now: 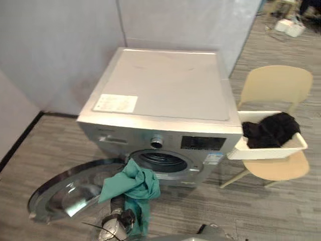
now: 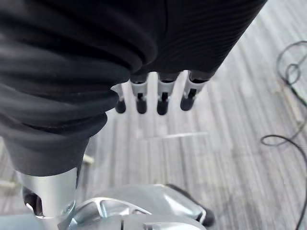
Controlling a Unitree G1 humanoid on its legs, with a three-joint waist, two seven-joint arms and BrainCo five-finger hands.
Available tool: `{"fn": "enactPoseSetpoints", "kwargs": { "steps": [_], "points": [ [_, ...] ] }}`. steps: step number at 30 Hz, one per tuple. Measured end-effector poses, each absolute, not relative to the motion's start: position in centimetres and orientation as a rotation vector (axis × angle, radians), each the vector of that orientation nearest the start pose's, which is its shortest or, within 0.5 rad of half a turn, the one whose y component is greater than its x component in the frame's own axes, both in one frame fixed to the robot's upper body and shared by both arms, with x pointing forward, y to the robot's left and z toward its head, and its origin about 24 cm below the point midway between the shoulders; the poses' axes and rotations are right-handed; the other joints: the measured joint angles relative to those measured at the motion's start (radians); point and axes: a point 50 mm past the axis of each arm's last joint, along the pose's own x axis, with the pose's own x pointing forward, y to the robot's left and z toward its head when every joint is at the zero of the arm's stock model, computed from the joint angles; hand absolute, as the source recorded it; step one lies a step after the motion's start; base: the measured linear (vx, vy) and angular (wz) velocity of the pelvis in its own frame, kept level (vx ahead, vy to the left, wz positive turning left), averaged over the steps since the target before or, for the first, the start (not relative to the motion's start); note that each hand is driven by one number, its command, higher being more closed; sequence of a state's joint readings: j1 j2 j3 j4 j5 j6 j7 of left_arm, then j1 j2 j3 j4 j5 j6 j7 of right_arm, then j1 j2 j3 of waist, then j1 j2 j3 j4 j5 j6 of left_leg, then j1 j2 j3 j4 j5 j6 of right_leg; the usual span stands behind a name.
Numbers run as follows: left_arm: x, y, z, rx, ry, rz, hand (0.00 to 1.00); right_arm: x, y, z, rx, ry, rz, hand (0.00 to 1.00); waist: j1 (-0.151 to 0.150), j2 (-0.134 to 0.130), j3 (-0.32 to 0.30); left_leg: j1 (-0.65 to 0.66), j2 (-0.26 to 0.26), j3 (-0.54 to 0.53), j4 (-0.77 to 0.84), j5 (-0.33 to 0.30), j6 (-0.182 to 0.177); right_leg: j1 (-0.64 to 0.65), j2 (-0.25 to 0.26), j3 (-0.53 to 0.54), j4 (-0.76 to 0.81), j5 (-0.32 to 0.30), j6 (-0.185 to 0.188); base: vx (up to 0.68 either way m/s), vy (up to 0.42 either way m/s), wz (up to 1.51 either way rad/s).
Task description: Pick up the laundry basket with both hands and put the clothes into the washing machine.
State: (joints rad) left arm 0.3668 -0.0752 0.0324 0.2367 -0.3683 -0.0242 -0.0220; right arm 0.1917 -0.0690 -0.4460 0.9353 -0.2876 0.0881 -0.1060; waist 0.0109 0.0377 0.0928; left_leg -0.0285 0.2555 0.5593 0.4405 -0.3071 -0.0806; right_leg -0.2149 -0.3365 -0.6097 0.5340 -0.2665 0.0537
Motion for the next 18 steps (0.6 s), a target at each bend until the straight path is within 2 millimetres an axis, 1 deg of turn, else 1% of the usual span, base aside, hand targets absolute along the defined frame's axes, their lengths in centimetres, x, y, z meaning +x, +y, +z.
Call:
{"fn": "enactPoseSetpoints", "kwargs": {
  "steps": [1, 2, 3, 4, 5, 6, 7, 8, 9, 10, 11, 12, 13, 14, 15, 16, 17, 18],
  "points": [
    [14.3, 15.2, -8.0, -0.464, 0.531, 0.209, 1.00, 5.2, -25.3, -15.4, -0.190, 1.221, -0.452, 0.00, 0.001, 0.019, 0.003, -0.035, 0.015, -0.009, 0.032, 0.000, 0.000, -0.030, 0.019, 0.008, -0.013, 0.009, -0.004, 0.02, -0.077, -0.45],
    [14.8, 14.6, -8.0, -0.486, 0.532, 0.183, 1.00, 5.9, -25.9, -15.1, -0.218, 1.192, -0.418, 0.00, -0.002, 0.031, 0.020, -0.080, 0.033, -0.021, 0.083, 0.001, 0.000, -0.057, 0.034, 0.013, -0.017, 0.017, -0.015, 0.08, -0.092, -0.23],
    [15.0, 14.4, -7.9, -0.497, 0.528, 0.178, 1.00, 6.7, -26.1, -14.9, -0.245, 1.166, -0.399, 0.00, -0.003, 0.031, 0.039, -0.102, 0.050, -0.029, 0.127, 0.004, 0.003, -0.062, 0.041, 0.016, -0.016, 0.017, -0.016, 0.06, -0.113, -0.27],
    [15.7, 14.4, -7.8, -0.502, 0.518, 0.168, 1.00, 8.6, -25.8, -14.5, -0.296, 1.125, -0.354, 0.00, -0.002, 0.011, 0.091, -0.175, 0.084, -0.065, 0.224, -0.010, 0.015, -0.072, 0.042, 0.030, -0.004, 0.018, -0.023, 0.00, -0.093, -0.25],
    [16.7, 13.7, -7.3, -0.529, 0.492, 0.136, 1.00, 11.0, -25.7, -13.9, -0.364, 1.072, -0.321, 0.00, -0.003, 0.013, 0.128, -0.233, 0.085, -0.099, 0.213, -0.024, 0.020, -0.102, 0.032, 0.038, 0.029, 0.019, -0.024, -0.05, -0.028, -0.33],
    [18.0, 12.9, -6.4, -0.559, 0.454, 0.102, 1.00, 13.8, -25.3, -13.0, -0.417, 0.989, -0.277, 0.00, -0.001, 0.016, 0.169, -0.284, 0.095, -0.094, 0.163, -0.006, 0.018, -0.157, 0.019, 0.050, 0.092, 0.016, -0.029, -0.05, 0.012, -0.24],
    [18.4, 12.8, -6.2, -0.563, 0.444, 0.096, 1.00, 14.7, -25.1, -12.6, -0.430, 0.959, -0.266, 0.00, 0.000, 0.016, 0.178, -0.293, 0.094, -0.096, 0.165, -0.008, 0.009, -0.178, 0.014, 0.060, 0.112, 0.016, -0.029, -0.06, 0.066, -0.35],
    [19.5, 12.8, -5.5, -0.577, 0.409, 0.098, 1.00, 17.7, -23.8, -11.4, -0.456, 0.857, -0.220, 0.00, 0.003, -0.007, 0.206, -0.319, 0.089, -0.086, 0.204, -0.009, 0.002, -0.237, -0.011, 0.090, 0.164, 0.013, -0.031, -0.07, 0.045, -0.25],
    [21.3, 12.7, -4.3, -0.612, 0.358, 0.113, 1.00, 21.4, -21.9, -9.0, -0.474, 0.690, -0.168, 0.00, -0.003, -0.015, 0.244, -0.387, 0.104, -0.088, 0.288, -0.011, 0.006, -0.297, -0.018, 0.109, 0.208, 0.012, -0.033, -0.13, 0.056, -0.33],
    [22.8, 12.7, -3.0, -0.643, 0.301, 0.124, 1.00, 23.5, -20.1, -6.8, -0.467, 0.550, -0.137, 0.00, 0.004, -0.020, 0.267, -0.433, 0.127, -0.088, 0.353, -0.014, 0.011, -0.336, -0.019, 0.128, 0.237, 0.009, -0.038, -0.15, 0.034, -0.35],
    [24.7, 13.1, -0.9, -0.691, 0.209, 0.153, 1.00, 25.9, -16.9, -3.3, -0.425, 0.350, -0.081, 0.00, 0.009, -0.033, 0.298, -0.487, 0.156, -0.091, 0.438, -0.019, 0.018, -0.387, -0.020, 0.153, 0.282, 0.000, -0.049, -0.14, 0.040, -0.38],
    [26.2, 13.8, 0.7, -0.732, 0.131, 0.185, 1.00, 26.9, -14.6, -0.5, -0.376, 0.205, -0.045, 0.00, 0.009, -0.039, 0.319, -0.523, 0.174, -0.095, 0.490, -0.027, 0.031, -0.423, -0.024, 0.165, 0.320, -0.008, -0.052, -0.13, 0.044, -0.26],
    [28.2, 14.7, 3.6, -0.790, 0.012, 0.225, 1.00, 27.2, -11.4, 3.1, -0.290, 0.021, 0.026, 0.00, 0.005, -0.054, 0.338, -0.593, 0.192, -0.107, 0.560, -0.035, 0.045, -0.491, -0.036, 0.178, 0.377, -0.026, -0.058, -0.11, 0.024, -0.05],
    [29.1, 15.2, 5.1, -0.817, -0.050, 0.246, 1.00, 27.1, -10.0, 4.6, -0.250, -0.052, 0.063, 0.00, 0.003, -0.057, 0.344, -0.632, 0.199, -0.121, 0.593, -0.040, 0.052, -0.522, -0.041, 0.184, 0.406, -0.037, -0.060, -0.13, 0.016, 0.06],
    [30.4, 15.8, 7.5, -0.867, -0.139, 0.277, 1.00, 26.8, -8.3, 6.6, -0.191, -0.152, 0.115, 0.00, 0.002, -0.061, 0.359, -0.694, 0.212, -0.150, 0.647, -0.050, 0.054, -0.571, -0.051, 0.189, 0.453, -0.054, -0.067, -0.13, 0.008, 0.08],
    [31.9, 16.6, 10.7, -0.925, -0.251, 0.300, 1.00, 26.2, -6.6, 8.3, -0.128, -0.231, 0.168, 0.00, 0.002, -0.066, 0.380, -0.771, 0.234, -0.178, 0.718, -0.061, 0.064, -0.634, -0.054, 0.202, 0.516, -0.071, -0.076, -0.13, 0.008, 0.07],
    [32.9, 17.4, 13.3, -0.963, -0.337, 0.317, 1.00, 25.7, -5.6, 9.1, -0.089, -0.267, 0.197, 0.00, -0.001, -0.073, 0.402, -0.842, 0.254, -0.207, 0.783, -0.068, 0.062, -0.693, -0.059, 0.208, 0.577, -0.084, -0.092, -0.11, 0.002, 0.04],
    [33.0, 17.8, 14.5, -0.989, -0.377, 0.337, 1.00, 25.5, -5.4, 9.2, -0.074, -0.273, 0.208, 0.00, -0.002, -0.081, 0.407, -0.880, 0.258, -0.220, 0.807, -0.070, 0.063, -0.728, -0.065, 0.212, 0.604, -0.088, -0.094, -0.11, -0.012, 0.00]
  ]
}}
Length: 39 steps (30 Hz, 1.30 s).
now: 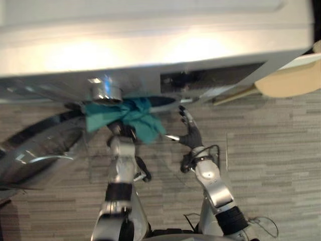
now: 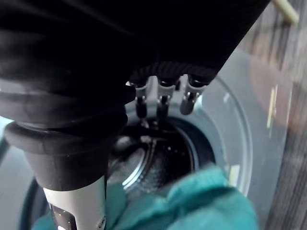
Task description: Pick up the laundry basket with both hands and put the clothes into the washing machine.
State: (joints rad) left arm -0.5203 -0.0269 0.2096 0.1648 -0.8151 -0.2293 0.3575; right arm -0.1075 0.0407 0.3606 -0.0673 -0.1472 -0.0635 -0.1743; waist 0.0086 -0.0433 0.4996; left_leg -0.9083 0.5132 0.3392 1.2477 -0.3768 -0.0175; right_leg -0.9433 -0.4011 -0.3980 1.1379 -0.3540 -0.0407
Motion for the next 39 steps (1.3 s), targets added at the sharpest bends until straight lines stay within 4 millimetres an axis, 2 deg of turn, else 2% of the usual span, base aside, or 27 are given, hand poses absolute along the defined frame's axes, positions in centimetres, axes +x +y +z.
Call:
{"fn": "enactPoseSetpoints", "kwargs": {
  "steps": [1, 4, 5, 8, 13, 14, 15, 16, 17, 18, 19, 21, 22, 23, 24, 25, 26, 27, 28, 29, 30, 31, 33, 34, 35, 37, 39],
  "points": [
    [33.3, 18.8, 16.8, -1.038, -0.459, 0.382, 1.00, 25.1, -5.4, 9.3, -0.059, -0.274, 0.216, 0.00, -0.011, -0.009, 0.009, -0.067, 0.014, -0.019, 0.042, -0.012, -0.003, -0.063, 0.000, 0.008, 0.041, -0.005, -0.005, -0.09, -0.011, -0.02],
    [33.5, 21.4, 21.0, -1.102, -0.599, 0.466, 1.00, 23.9, -6.5, 8.7, -0.044, -0.256, 0.202, 0.00, -0.034, -0.010, 0.016, -0.218, 0.045, -0.067, 0.122, -0.060, -0.005, -0.200, 0.002, 0.014, 0.128, -0.016, -0.018, -0.09, 0.007, -0.04],
    [33.5, 21.6, 22.8, -1.113, -0.647, 0.459, 1.00, 23.5, -6.9, 8.3, -0.051, -0.242, 0.205, 0.00, -0.042, -0.010, 0.016, -0.266, 0.046, -0.083, 0.139, -0.077, -0.006, -0.242, 0.002, 0.016, 0.150, -0.020, -0.024, -0.11, -0.001, -0.01],
    [33.3, 21.5, 26.5, -1.163, -0.740, 0.427, 1.00, 23.0, -7.1, 7.9, -0.046, -0.220, 0.229, 0.00, -0.051, -0.011, 0.016, -0.333, 0.052, -0.102, 0.153, -0.138, -0.011, -0.311, 0.014, 0.021, 0.171, -0.045, -0.036, -0.12, -0.012, -0.04],
    [32.7, 22.2, 33.3, -1.153, -0.890, 0.349, 1.00, 22.7, -7.1, 8.8, -0.032, -0.260, 0.260, 0.00, -0.054, -0.013, 0.014, -0.457, 0.089, -0.116, 0.207, -0.152, -0.012, -0.434, 0.040, 0.039, 0.197, -0.052, -0.050, -0.17, -0.029, -0.17],
    [32.5, 22.3, 35.6, -1.145, -0.928, 0.316, 1.00, 22.7, -7.1, 9.1, -0.026, -0.270, 0.270, 0.00, -0.055, -0.017, 0.014, -0.479, 0.105, -0.116, 0.214, -0.151, -0.012, -0.455, 0.050, 0.038, 0.197, -0.046, -0.050, -0.06, -0.025, -0.21],
    [31.7, 21.8, 39.4, -1.093, -0.997, 0.246, 1.00, 22.6, -7.3, 9.5, -0.003, -0.285, 0.276, 0.00, -0.061, -0.022, 0.012, -0.501, 0.117, -0.117, 0.222, -0.145, -0.008, -0.475, 0.055, 0.035, 0.196, -0.031, -0.068, -0.04, -0.022, -0.20],
    [31.1, 21.5, 41.1, -1.058, -1.033, 0.214, 1.00, 22.5, -7.3, 9.8, 0.009, -0.297, 0.276, 0.00, -0.065, -0.024, 0.011, -0.511, 0.117, -0.120, 0.223, -0.140, -0.003, -0.482, 0.057, 0.034, 0.196, -0.027, -0.070, -0.01, -0.008, -0.16],
    [30.0, 20.9, 43.6, -1.000, -1.093, 0.164, 1.00, 22.4, -7.4, 10.1, 0.021, -0.312, 0.275, 0.00, -0.072, -0.025, 0.010, -0.522, 0.119, -0.125, 0.225, -0.137, -0.001, -0.488, 0.061, 0.030, 0.192, -0.017, -0.082, 0.03, 0.014, -0.23],
    [30.1, 21.3, 44.9, -0.886, -1.105, 0.188, 0.00, 22.2, -7.6, 10.4, 0.043, -0.326, 0.280, 0.00, -0.076, -0.026, 0.010, -0.532, 0.131, -0.128, 0.226, -0.135, 0.003, -0.491, 0.073, 0.022, 0.181, -0.003, -0.091, 0.05, 0.029, -0.27],
    [30.3, 21.3, 45.2, -0.840, -1.091, 0.198, 0.00, 22.1, -7.8, 10.5, 0.057, -0.334, 0.275, 0.00, -0.076, -0.026, 0.010, -0.534, 0.135, -0.128, 0.226, -0.133, 0.006, -0.491, 0.076, 0.016, 0.175, 0.002, -0.095, 0.09, 0.036, -0.26],
    [30.2, 19.8, 47.4, -0.707, -1.084, 0.171, 0.00, 21.6, -8.4, 10.6, 0.077, -0.338, 0.256, 0.00, -0.076, -0.030, 0.008, -0.535, 0.134, -0.129, 0.220, -0.131, 0.009, -0.490, 0.085, 0.012, 0.168, 0.006, -0.099, 0.09, 0.019, -0.08],
    [29.9, 19.0, 49.0, -0.422, -1.123, 0.217, 0.00, 21.4, -8.9, 10.5, 0.090, -0.331, 0.241, 0.00, -0.078, -0.035, 0.004, -0.531, 0.134, -0.131, 0.218, -0.131, 0.008, -0.485, 0.085, 0.009, 0.167, 0.006, -0.099, 0.09, 0.015, -0.08],
    [30.1, 19.2, 49.0, -0.044, -1.140, 0.347, 0.00, 21.1, -9.1, 10.2, 0.103, -0.318, 0.234, 0.00, -0.080, -0.053, -0.008, -0.523, 0.136, -0.132, 0.217, -0.131, 0.008, -0.485, 0.087, 0.012, 0.165, 0.006, -0.099, 0.10, 0.015, -0.12],
    [30.2, 19.1, 48.9, 0.138, -1.151, 0.427, 0.00, 21.0, -9.3, 10.1, 0.106, -0.312, 0.224, 0.00, -0.079, -0.060, -0.013, -0.519, 0.138, -0.132, 0.215, -0.131, 0.008, -0.484, 0.087, 0.013, 0.164, 0.006, -0.099, 0.09, 0.004, -0.16],
    [30.7, 18.8, 48.4, 0.496, -1.154, 0.573, 0.00, 21.0, -9.6, 10.0, 0.105, -0.309, 0.210, 0.00, -0.079, -0.070, -0.020, -0.509, 0.141, -0.134, 0.210, -0.131, 0.008, -0.472, 0.091, 0.010, 0.158, 0.006, -0.099, 0.09, -0.014, -0.07],
    [31.9, 18.6, 47.1, 0.778, -1.106, 0.659, 0.00, 21.0, -9.8, 10.0, 0.100, -0.319, 0.209, 0.00, -0.080, -0.080, -0.037, -0.497, 0.141, -0.125, 0.198, -0.131, 0.008, -0.467, 0.094, 0.011, 0.147, 0.006, -0.099, 0.08, -0.020, -0.05],
    [32.8, 18.6, 46.0, 0.895, -1.063, 0.681, 0.00, 21.0, -9.8, 10.1, 0.099, -0.329, 0.209, 0.00, -0.080, -0.085, -0.049, -0.491, 0.142, -0.118, 0.192, -0.131, 0.008, -0.467, 0.095, 0.012, 0.142, 0.006, -0.099, 0.07, -0.033, -0.05],
    [34.9, 18.9, 43.4, 1.115, -0.932, 0.687, 0.00, 20.9, -9.8, 10.4, 0.101, -0.352, 0.206, 0.00, -0.078, -0.087, -0.066, -0.481, 0.146, -0.110, 0.183, -0.131, 0.008, -0.460, 0.103, 0.012, 0.129, 0.007, -0.098, 0.05, -0.039, -0.08],
    [36.9, 19.5, 40.3, 1.237, -0.784, 0.653, 0.00, 20.9, -9.9, 10.5, 0.105, -0.367, 0.202, 0.00, -0.079, -0.088, -0.076, -0.467, 0.148, -0.102, 0.175, -0.131, 0.008, -0.452, 0.106, 0.013, 0.121, 0.008, -0.096, 0.04, -0.040, -0.08],
    [37.7, 19.8, 38.9, 1.273, -0.718, 0.628, 0.00, 20.8, -9.9, 10.5, 0.106, -0.373, 0.201, 0.00, -0.079, -0.089, -0.077, -0.461, 0.149, -0.095, 0.171, -0.131, 0.008, -0.449, 0.107, 0.014, 0.117, 0.008, -0.095, 0.02, -0.043, -0.04],
    [38.9, 20.0, 36.4, 1.286, -0.605, 0.562, 0.00, 20.7, -9.9, 10.6, 0.109, -0.379, 0.202, 0.00, -0.079, -0.090, -0.078, -0.456, 0.149, -0.087, 0.161, -0.131, 0.006, -0.448, 0.109, 0.015, 0.107, 0.011, -0.090, 0.01, -0.051, -0.02],
    [40.1, 21.2, 32.9, 1.146, -0.447, 0.489, 0.00, 20.6, -9.9, 10.4, 0.111, -0.371, 0.204, 0.00, -0.078, -0.090, -0.078, -0.458, 0.151, -0.086, 0.153, -0.129, 0.002, -0.448, 0.118, 0.014, 0.097, 0.012, -0.089, 0.00, -0.064, -0.04],
    [40.3, 21.6, 32.0, 1.082, -0.408, 0.476, 0.00, 20.6, -10.0, 10.3, 0.112, -0.366, 0.202, 0.00, -0.080, -0.090, -0.078, -0.457, 0.151, -0.087, 0.152, -0.127, 0.000, -0.448, 0.119, 0.014, 0.097, 0.012, -0.089, 0.00, -0.067, -0.03],
    [40.5, 22.3, 30.8, 0.900, -0.358, 0.450, 0.00, 20.4, -10.0, 10.1, 0.114, -0.350, 0.201, 0.00, -0.081, -0.090, -0.078, -0.457, 0.152, -0.087, 0.149, -0.125, -0.004, -0.449, 0.121, 0.014, 0.096, 0.012, -0.089, 0.00, -0.057, 0.00],
    [40.5, 23.0, 30.1, 0.678, -0.332, 0.437, 0.00, 20.2, -10.1, 9.6, 0.115, -0.317, 0.212, 0.00, -0.081, -0.090, -0.078, -0.457, 0.153, -0.089, 0.142, -0.122, -0.011, -0.449, 0.123, 0.012, 0.095, 0.012, -0.089, 0.00, -0.083, 0.02],
    [40.1, 25.2, 29.0, 0.414, -0.312, 0.452, 0.00, 19.8, -10.2, 9.0, 0.107, -0.281, 0.213, 0.00, -0.081, -0.089, -0.082, -0.457, 0.161, -0.092, 0.141, -0.118, -0.018, -0.449, 0.132, 0.011, 0.095, 0.012, -0.089, 0.00, -0.107, -0.10]
  ]
}}
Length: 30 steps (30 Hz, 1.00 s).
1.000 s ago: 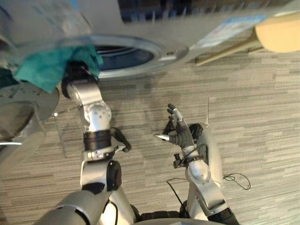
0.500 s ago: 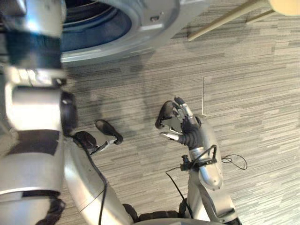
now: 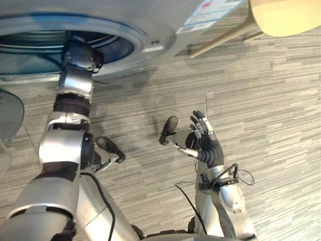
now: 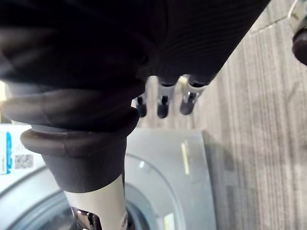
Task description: Pick up the laundry basket with both hands and put the clothes into the washing machine.
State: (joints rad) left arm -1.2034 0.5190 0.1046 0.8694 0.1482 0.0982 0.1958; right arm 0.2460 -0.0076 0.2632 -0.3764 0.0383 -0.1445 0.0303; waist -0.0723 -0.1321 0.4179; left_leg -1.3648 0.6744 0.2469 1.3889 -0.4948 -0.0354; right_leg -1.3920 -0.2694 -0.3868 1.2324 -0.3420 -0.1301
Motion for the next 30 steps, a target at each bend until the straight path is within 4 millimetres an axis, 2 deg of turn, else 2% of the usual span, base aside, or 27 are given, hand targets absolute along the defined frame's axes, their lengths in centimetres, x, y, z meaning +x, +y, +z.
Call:
{"fn": "enactPoseSetpoints", "kwargs": {
  "steps": [1, 3, 6, 8, 9, 11, 12, 13, 14, 17, 18, 20, 21, 22, 23, 24, 26, 28, 30],
  "points": [
    [39.8, 26.3, 27.8, 0.332, -0.299, 0.463, 0.00, 19.8, -10.2, 8.9, 0.108, -0.272, 0.214, 0.00, 0.001, 0.000, -0.007, -0.001, 0.008, -0.001, 0.001, 0.001, -0.002, 0.000, 0.009, -0.001, -0.004, 0.001, -0.002, 0.00, -0.086, -0.17],
    [39.1, 27.2, 26.7, 0.193, -0.344, 0.446, 0.00, 19.5, -10.3, 8.6, 0.108, -0.257, 0.214, 0.00, 0.004, 0.002, -0.021, 0.000, 0.009, -0.003, -0.003, 0.005, -0.009, 0.000, 0.015, -0.002, -0.007, 0.002, -0.004, 0.00, -0.070, -0.09],
    [37.9, 29.1, 22.0, -0.054, -0.311, 0.461, 0.00, 19.5, -10.8, 8.2, 0.093, -0.232, 0.197, 0.00, 0.009, 0.013, -0.063, 0.007, 0.007, -0.002, -0.008, 0.009, -0.016, 0.000, 0.018, -0.002, -0.006, 0.002, -0.004, 0.02, -0.100, -0.01],
    [36.3, 29.6, 15.3, -0.227, -0.206, 0.495, 0.00, 19.6, -11.3, 8.1, 0.075, -0.228, 0.164, 0.00, 0.027, 0.041, -0.078, 0.033, 0.006, 0.005, -0.012, 0.009, -0.017, 0.017, 0.018, 0.003, -0.006, 0.001, -0.004, 0.03, -0.061, -0.01],
    [35.7, 29.6, 13.6, -0.258, -0.178, 0.499, 0.00, 19.6, -11.4, 8.1, 0.070, -0.226, 0.161, 0.00, 0.033, 0.044, -0.079, 0.042, 0.005, 0.007, -0.013, 0.009, -0.017, 0.022, 0.018, 0.005, -0.006, 0.000, -0.004, 0.03, -0.059, 0.02],
    [32.7, 29.5, 6.8, -0.321, -0.002, 0.530, 0.00, 19.6, -11.8, 7.9, 0.032, -0.214, 0.173, 0.00, 0.035, 0.055, -0.085, 0.067, 0.004, 0.013, -0.019, 0.008, -0.017, 0.042, 0.017, 0.009, -0.005, -0.011, -0.001, 0.02, -0.093, 0.06],
    [31.8, 29.5, 5.1, -0.334, 0.049, 0.538, 0.00, 19.6, -11.9, 7.8, 0.025, -0.208, 0.173, 0.00, 0.036, 0.056, -0.085, 0.073, 0.004, 0.015, -0.020, 0.008, -0.018, 0.046, 0.018, 0.010, -0.006, -0.015, 0.005, 0.02, -0.114, 0.03],
    [29.7, 29.2, 2.1, -0.334, 0.143, 0.543, 0.00, 19.6, -12.2, 7.7, 0.012, -0.202, 0.170, 0.00, 0.038, 0.056, -0.085, 0.085, 0.004, 0.021, -0.025, 0.008, -0.018, 0.050, 0.018, 0.016, -0.007, -0.022, 0.017, 0.02, -0.103, 0.02],
    [27.6, 28.6, 0.1, -0.324, 0.200, 0.519, 0.00, 19.6, -12.4, 7.7, 0.001, -0.198, 0.168, 0.00, 0.041, 0.057, -0.085, 0.091, 0.004, 0.026, -0.030, 0.008, -0.018, 0.052, 0.018, 0.020, -0.009, -0.024, 0.018, 0.02, -0.102, 0.07],
    [25.7, 26.4, 0.8, -0.260, 0.138, 0.387, 0.00, 19.7, -13.2, 7.5, -0.047, -0.189, 0.152, 0.00, 0.079, 0.083, -0.091, 0.112, 0.002, 0.027, -0.034, 0.008, -0.019, 0.074, 0.016, 0.019, -0.012, -0.024, 0.019, 0.02, -0.076, 0.06],
    [24.8, 24.9, 1.4, -0.240, 0.100, 0.311, 0.00, 19.7, -13.4, 7.4, -0.077, -0.185, 0.150, 0.00, 0.091, 0.105, -0.099, 0.133, -0.006, 0.027, -0.039, 0.008, -0.019, 0.097, 0.010, 0.018, -0.013, -0.026, 0.022, 0.04, -0.057, 0.17],
    [22.9, 22.0, 2.0, -0.220, 0.062, 0.200, 0.00, 19.8, -13.6, 6.4, -0.117, -0.144, 0.148, 0.00, 0.094, 0.138, -0.118, 0.196, -0.034, 0.038, -0.067, 0.009, -0.019, 0.155, -0.009, 0.019, -0.023, -0.035, 0.035, 0.07, -0.057, 0.29],
    [21.8, 19.5, 2.3, -0.169, 0.050, 0.093, 0.00, 19.9, -13.9, 4.9, -0.148, -0.080, 0.140, 0.00, 0.100, 0.150, -0.124, 0.279, -0.050, 0.063, -0.099, 0.009, -0.021, 0.218, -0.013, 0.029, -0.042, -0.038, 0.040, 0.07, -0.046, 0.19],
    [21.6, 18.9, 2.4, -0.147, 0.047, 0.069, 0.00, 19.9, -13.9, 4.6, -0.159, -0.063, 0.138, 0.00, 0.101, 0.151, -0.124, 0.299, -0.054, 0.069, -0.107, 0.010, -0.022, 0.234, -0.014, 0.031, -0.048, -0.038, 0.041, 0.07, -0.051, 0.06],
    [20.9, 17.0, 2.5, -0.088, 0.044, -0.027, 0.00, 20.0, -14.2, 2.9, -0.188, 0.013, 0.129, 0.00, 0.105, 0.156, -0.127, 0.381, -0.068, 0.091, -0.143, 0.014, -0.029, 0.302, -0.014, 0.033, -0.076, -0.037, 0.043, 0.05, -0.043, 0.00],
    [20.6, 15.9, 2.4, -0.068, 0.050, -0.081, 0.00, 19.9, -14.4, 2.0, -0.203, 0.056, 0.122, 0.00, 0.107, 0.162, -0.130, 0.425, -0.073, 0.101, -0.164, 0.015, -0.031, 0.343, -0.012, 0.030, -0.095, -0.036, 0.046, 0.06, -0.051, 0.01],
    [19.4, 13.1, 1.4, -0.035, 0.089, -0.218, 0.00, 19.2, -15.4, -1.6, -0.238, 0.232, 0.085, 0.00, 0.096, 0.169, -0.134, 0.652, -0.117, 0.167, -0.291, 0.025, -0.044, 0.535, -0.004, 0.032, -0.202, -0.023, 0.073, 0.09, -0.038, -0.10],
    [18.1, 12.6, -0.3, -0.015, 0.163, -0.209, 0.00, 18.0, -16.0, -3.9, -0.277, 0.351, 0.071, 0.00, 0.088, 0.180, -0.152, 0.894, -0.137, 0.273, -0.444, 0.060, -0.058, 0.716, 0.030, 0.040, -0.348, 0.013, 0.107, 0.12, 0.009, -0.55],
    [17.0, 12.5, -1.8, -0.008, 0.235, -0.186, 0.00, 17.4, -16.9, -5.3, -0.296, 0.417, 0.040, 0.00, 0.088, 0.194, -0.198, 1.041, -0.174, 0.359, -0.592, 0.089, -0.084, 0.825, 0.003, -0.018, -0.466, 0.021, 0.112, 0.16, 0.078, -0.64]
  ]
}}
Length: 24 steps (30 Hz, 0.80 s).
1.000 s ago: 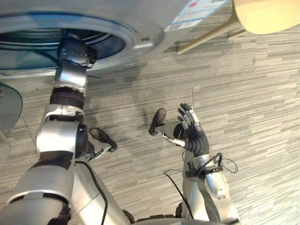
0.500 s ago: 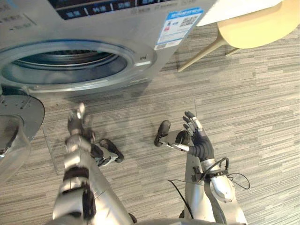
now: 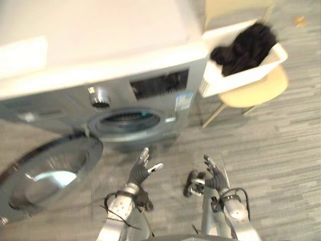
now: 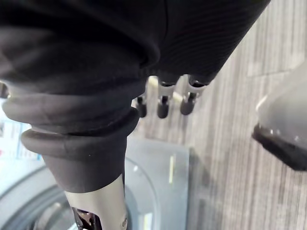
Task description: Pick up the laundry basket with both hands and put the clothes into the washing machine.
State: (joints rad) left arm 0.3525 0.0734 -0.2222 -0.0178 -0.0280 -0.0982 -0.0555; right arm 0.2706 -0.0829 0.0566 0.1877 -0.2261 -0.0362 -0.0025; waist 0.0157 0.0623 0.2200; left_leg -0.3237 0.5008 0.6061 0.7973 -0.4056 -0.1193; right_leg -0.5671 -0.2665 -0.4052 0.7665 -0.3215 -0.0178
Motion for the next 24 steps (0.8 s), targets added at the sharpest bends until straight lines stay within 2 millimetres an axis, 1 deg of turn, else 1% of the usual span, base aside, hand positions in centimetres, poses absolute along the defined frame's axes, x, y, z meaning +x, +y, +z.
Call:
{"fn": "enactPoseSetpoints", "kwargs": {
  "steps": [1, 2, 3, 4, 5, 6, 7, 8, 9, 10, 11, 12, 13, 14, 15, 16, 17, 18, 19, 20, 21, 22, 23, 24],
  "points": [
    [16.4, 12.3, -2.7, -0.024, 0.275, -0.159, 0.00, 16.9, -17.6, -6.4, -0.299, 0.474, 0.008, 0.00, -0.004, 0.026, -0.035, 0.085, -0.039, 0.050, -0.119, 0.045, -0.009, 0.086, -0.059, -0.107, -0.078, 0.016, 0.001, 0.19, 0.087, -0.52],
    [16.2, 12.4, -2.8, -0.036, 0.278, -0.130, 0.00, 16.6, -18.4, -6.9, -0.290, 0.499, -0.049, 0.00, -0.008, 0.031, -0.066, 0.132, -0.060, 0.074, -0.190, 0.094, 0.000, 0.154, -0.116, -0.210, -0.121, 0.052, -0.013, 0.20, 0.057, -0.34],
    [16.4, 12.6, -2.7, -0.041, 0.269, -0.108, 0.00, 16.6, -18.6, -6.9, -0.283, 0.500, -0.078, 0.00, -0.012, 0.031, -0.075, 0.142, -0.067, 0.078, -0.206, 0.109, -0.008, 0.177, -0.141, -0.240, -0.126, 0.086, -0.025, 0.21, -0.031, -0.13],
    [17.0, 13.1, -2.6, -0.043, 0.251, -0.065, 0.00, 17.2, -18.9, -6.6, -0.279, 0.481, -0.114, 0.00, -0.021, 0.033, -0.076, 0.153, -0.066, 0.070, -0.214, 0.123, -0.016, 0.195, -0.154, -0.266, -0.106, 0.117, 0.000, 0.18, -0.115, -0.01],
    [17.7, 13.5, -2.8, -0.051, 0.251, -0.011, 0.00, 18.3, -19.3, -5.9, -0.286, 0.443, -0.142, 0.00, -0.029, 0.036, -0.078, 0.173, -0.064, 0.054, -0.228, 0.140, -0.022, 0.203, -0.147, -0.252, -0.091, 0.115, -0.009, 0.17, -0.148, -0.10],
    [18.1, 13.7, -3.0, -0.057, 0.255, 0.012, 0.00, 18.9, -19.7, -5.3, -0.297, 0.417, -0.156, 0.00, -0.030, 0.039, -0.077, 0.197, -0.061, 0.053, -0.241, 0.146, -0.031, 0.219, -0.135, -0.247, -0.093, 0.113, -0.012, 0.12, -0.165, -0.30],
    [18.5, 13.6, -3.5, -0.101, 0.269, 0.062, 0.00, 20.4, -20.4, -3.9, -0.318, 0.347, -0.188, 0.00, -0.028, 0.048, -0.080, 0.254, -0.050, 0.058, -0.272, 0.157, -0.048, 0.260, -0.102, -0.245, -0.116, 0.109, -0.006, 0.11, -0.147, -0.53],
    [18.5, 13.7, -3.9, -0.140, 0.287, 0.109, 0.00, 22.0, -20.6, -2.2, -0.325, 0.261, -0.221, 0.00, -0.027, 0.042, -0.092, 0.299, -0.037, 0.070, -0.293, 0.179, -0.052, 0.294, -0.064, -0.232, -0.156, 0.085, 0.025, 0.11, -0.180, -0.64],
    [18.4, 14.2, -4.2, -0.158, 0.299, 0.142, 0.00, 23.3, -20.3, -0.9, -0.316, 0.189, -0.243, 0.00, -0.028, 0.023, -0.103, 0.316, -0.026, 0.079, -0.285, 0.195, -0.042, 0.301, -0.046, -0.222, -0.167, 0.054, 0.031, 0.07, -0.182, -0.51],
    [18.3, 14.4, -4.4, -0.169, 0.309, 0.157, 0.00, 23.9, -20.1, 0.1, -0.309, 0.143, -0.253, 0.00, -0.029, 0.013, -0.108, 0.317, -0.013, 0.078, -0.267, 0.208, -0.022, 0.303, -0.033, -0.223, -0.167, 0.046, 0.022, 0.08, -0.255, -0.41],
    [18.2, 14.7, -4.6, -0.181, 0.320, 0.184, 0.00, 24.7, -19.9, 1.5, -0.300, 0.075, -0.273, 0.00, -0.027, 0.006, -0.112, 0.303, 0.026, 0.076, -0.217, 0.237, 0.027, 0.315, 0.000, -0.225, -0.189, 0.039, 0.012, 0.11, -0.332, -0.41],
    [18.0, 15.2, -4.7, -0.196, 0.327, 0.214, 0.00, 25.5, -19.6, 3.2, -0.287, -0.008, -0.300, 0.00, -0.019, -0.004, -0.113, 0.274, 0.094, 0.090, -0.136, 0.307, 0.159, 0.348, 0.059, -0.228, -0.248, 0.041, -0.002, 0.19, -0.406, -0.53],
    [17.4, 16.0, -5.1, -0.215, 0.345, 0.261, 0.00, 26.1, -19.4, 4.7, -0.273, -0.080, -0.325, 0.00, 0.000, -0.012, -0.112, 0.245, 0.150, 0.091, -0.057, 0.386, 0.330, 0.395, 0.124, -0.213, -0.328, 0.061, -0.029, 0.19, -0.336, -0.67],
    [16.9, 16.3, -5.4, -0.233, 0.359, 0.283, 0.00, 26.7, -19.1, 6.0, -0.267, -0.142, -0.333, 0.00, 0.014, -0.014, -0.111, 0.214, 0.151, 0.036, 0.006, 0.351, 0.299, 0.418, 0.156, -0.190, -0.371, 0.073, -0.042, 0.20, -0.286, -0.78],
    [16.3, 16.2, -5.7, -0.250, 0.379, 0.291, 0.00, 27.5, -18.9, 7.7, -0.262, -0.215, -0.344, 0.00, 0.029, -0.010, -0.112, 0.163, 0.094, -0.041, 0.077, 0.277, 0.235, 0.445, 0.188, -0.167, -0.427, 0.085, -0.054, 0.17, -0.229, -0.70],
    [15.9, 16.0, -5.9, -0.261, 0.390, 0.290, 0.00, 28.0, -18.7, 8.9, -0.258, -0.266, -0.350, 0.00, 0.031, -0.008, -0.111, 0.121, 0.021, -0.094, 0.100, 0.229, 0.208, 0.463, 0.208, -0.147, -0.471, 0.090, -0.062, 0.17, -0.204, -0.53],
    [15.8, 15.9, -6.0, -0.271, 0.395, 0.293, 0.00, 28.2, -18.5, 9.5, -0.254, -0.291, -0.350, 0.00, 0.032, -0.006, -0.110, 0.097, -0.036, -0.125, 0.100, 0.202, 0.193, 0.476, 0.219, -0.135, -0.496, 0.093, -0.069, 0.17, -0.163, -0.55],
    [15.8, 15.9, -6.0, -0.274, 0.396, 0.295, 0.00, 28.4, -18.2, 10.5, -0.249, -0.331, -0.339, 0.00, 0.047, -0.006, -0.111, 0.061, -0.149, -0.178, 0.065, 0.152, 0.137, 0.498, 0.237, -0.118, -0.528, 0.106, -0.076, 0.20, -0.134, -0.67],
    [15.9, 15.7, -5.9, -0.276, 0.392, 0.284, 0.00, 28.4, -18.1, 10.9, -0.246, -0.352, -0.334, 0.00, 0.060, -0.002, -0.113, 0.054, -0.222, -0.199, 0.008, 0.131, 0.109, 0.510, 0.253, -0.111, -0.531, 0.107, -0.074, 0.22, -0.129, -0.84],
    [15.8, 15.5, -5.9, -0.278, 0.393, 0.268, 0.00, 28.3, -17.6, 11.0, -0.240, -0.365, -0.310, 0.00, 0.064, 0.010, -0.117, 0.064, -0.270, -0.175, -0.106, 0.118, 0.147, 0.525, 0.282, -0.109, -0.501, 0.098, -0.070, 0.26, -0.100, -0.67],
    [15.9, 15.3, -5.9, -0.274, 0.395, 0.252, 0.00, 28.3, -17.2, 11.0, -0.237, -0.370, -0.297, 0.00, 0.065, 0.018, -0.112, 0.080, -0.271, -0.148, -0.168, 0.088, 0.198, 0.524, 0.289, -0.111, -0.449, 0.087, -0.052, 0.32, -0.082, -0.49],
    [16.0, 15.5, -6.2, -0.271, 0.411, 0.225, 0.00, 28.3, -16.4, 10.9, -0.210, -0.365, -0.278, 0.00, 0.055, 0.004, -0.104, 0.153, -0.273, -0.146, -0.245, 0.056, 0.161, 0.468, 0.250, -0.107, -0.243, 0.066, -0.015, 0.39, -0.119, -0.04],
    [16.5, 15.3, -6.3, -0.247, 0.418, 0.181, 0.00, 28.1, -16.0, 11.4, -0.182, -0.385, -0.277, 0.00, 0.039, -0.025, -0.106, 0.184, -0.291, -0.149, -0.276, 0.059, 0.157, 0.374, 0.173, -0.097, -0.004, 0.096, 0.043, 0.36, -0.142, 0.18],
    [16.7, 15.1, -6.2, -0.239, 0.418, 0.151, 0.00, 28.1, -16.0, 11.7, -0.178, -0.402, -0.275, 0.00, 0.036, -0.030, -0.105, 0.196, -0.293, -0.159, -0.278, 0.058, 0.156, 0.334, 0.142, -0.090, 0.091, 0.123, 0.084, 0.30, -0.227, 0.59]
  ]
}}
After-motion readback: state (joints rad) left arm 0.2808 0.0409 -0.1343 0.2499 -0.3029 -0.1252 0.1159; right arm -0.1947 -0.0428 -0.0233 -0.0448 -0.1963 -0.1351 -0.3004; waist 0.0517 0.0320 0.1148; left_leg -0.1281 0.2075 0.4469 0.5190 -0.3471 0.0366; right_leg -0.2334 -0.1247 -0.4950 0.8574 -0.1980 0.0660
